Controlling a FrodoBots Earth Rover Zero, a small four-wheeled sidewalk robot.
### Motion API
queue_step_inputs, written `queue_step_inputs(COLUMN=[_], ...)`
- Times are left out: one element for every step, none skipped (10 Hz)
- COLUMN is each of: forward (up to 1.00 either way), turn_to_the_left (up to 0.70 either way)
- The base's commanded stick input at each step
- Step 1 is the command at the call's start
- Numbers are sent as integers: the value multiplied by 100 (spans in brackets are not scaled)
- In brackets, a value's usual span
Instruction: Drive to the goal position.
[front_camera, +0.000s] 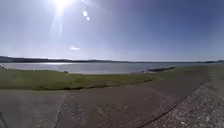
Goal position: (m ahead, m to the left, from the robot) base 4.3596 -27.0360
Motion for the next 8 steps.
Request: queue_step_inputs(forward=[0, 0, 0, 0, 0, 0, 0, 0], turn_to_the_left=[-45, -45, -45, -45, -45, -45, -45, -45])
